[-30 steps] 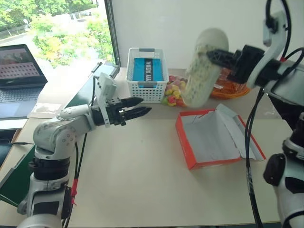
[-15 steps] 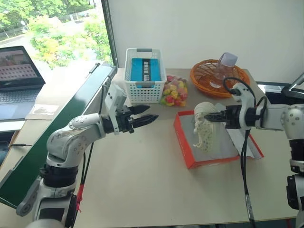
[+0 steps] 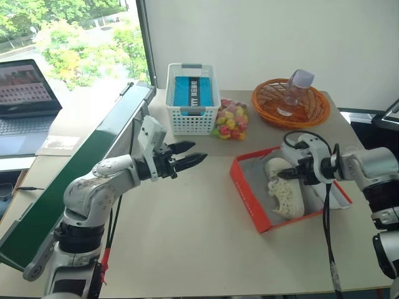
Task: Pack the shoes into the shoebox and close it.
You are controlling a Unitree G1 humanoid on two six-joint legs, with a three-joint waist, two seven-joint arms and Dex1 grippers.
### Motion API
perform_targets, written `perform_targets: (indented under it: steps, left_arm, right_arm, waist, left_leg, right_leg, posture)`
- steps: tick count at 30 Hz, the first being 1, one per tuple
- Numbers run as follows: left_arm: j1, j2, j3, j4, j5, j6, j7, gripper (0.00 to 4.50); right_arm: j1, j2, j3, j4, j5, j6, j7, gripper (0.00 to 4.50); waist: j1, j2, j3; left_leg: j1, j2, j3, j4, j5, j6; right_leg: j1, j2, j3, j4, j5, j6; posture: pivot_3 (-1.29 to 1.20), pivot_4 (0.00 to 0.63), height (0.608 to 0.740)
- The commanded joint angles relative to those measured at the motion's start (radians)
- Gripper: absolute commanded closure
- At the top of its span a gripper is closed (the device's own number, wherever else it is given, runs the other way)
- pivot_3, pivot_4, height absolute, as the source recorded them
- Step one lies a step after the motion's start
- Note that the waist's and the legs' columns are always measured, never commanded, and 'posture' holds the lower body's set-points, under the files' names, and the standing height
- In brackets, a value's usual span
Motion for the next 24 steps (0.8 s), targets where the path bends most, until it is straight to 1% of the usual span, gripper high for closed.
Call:
perform_targets:
  steps: [1,8,12,18,22,24]
  left_arm:
    - [0.012,0.001,0.017,-0.054,-0.009,-0.029,0.004,1.62]
    - [0.025,-0.006,0.014,-0.063,-0.007,-0.032,0.015,1.62]
    - [0.033,-0.011,0.013,-0.076,-0.011,-0.028,0.024,1.62]
    - [0.042,-0.012,0.018,-0.096,-0.019,-0.021,0.040,1.62]
    - [0.044,-0.010,0.020,-0.102,-0.020,-0.021,0.050,1.62]
    - [0.044,-0.006,0.021,-0.103,-0.020,-0.019,0.052,1.58]
  right_arm:
    - [-0.083,0.000,0.009,0.063,-0.094,-0.088,0.071,3.99]
    - [-0.152,0.027,0.053,0.166,-0.236,-0.223,0.168,3.99]
    - [-0.174,0.061,0.069,0.252,-0.315,-0.322,0.194,3.99]
    - [-0.133,0.095,0.075,0.365,-0.404,-0.458,0.214,3.99]
    - [-0.134,0.120,0.057,0.428,-0.427,-0.475,0.222,3.99]
    - [-0.142,0.128,0.045,0.445,-0.434,-0.476,0.224,3.03]
  waist:
    - [-0.001,0.000,0.000]
    - [-0.001,0.000,0.000]
    - [-0.001,0.000,0.000]
    - [0.003,0.000,0.000]
    - [0.005,0.000,0.000]
    - [0.007,0.000,0.000]
  left_leg:
    - [0.000,0.000,0.000,0.000,0.000,0.000]
    - [0.000,0.000,0.000,0.000,0.000,0.000]
    - [0.000,0.000,0.000,0.000,0.000,0.000]
    - [0.001,0.000,-0.001,0.000,0.000,0.000]
    - [0.005,0.000,-0.002,0.000,0.000,0.000]
    - [0.007,0.000,-0.002,0.000,0.000,0.000]
  right_leg:
    - [0.000,0.000,0.000,0.000,0.000,0.000]
    - [0.000,0.000,0.000,0.000,0.000,0.000]
    - [0.000,0.000,0.000,0.000,0.000,0.000]
    - [0.001,0.000,-0.001,0.001,0.000,0.000]
    - [0.007,0.000,-0.003,-0.001,0.000,0.000]
    - [0.010,0.000,-0.003,-0.001,0.000,0.000]
  posture:
    - [0.00,0.150,0.740]
    - [0.00,0.150,0.740]
    - [0.00,0.150,0.740]
    - [0.00,0.150,0.740]
    - [0.00,0.150,0.740]
    - [0.00,0.150,0.740]
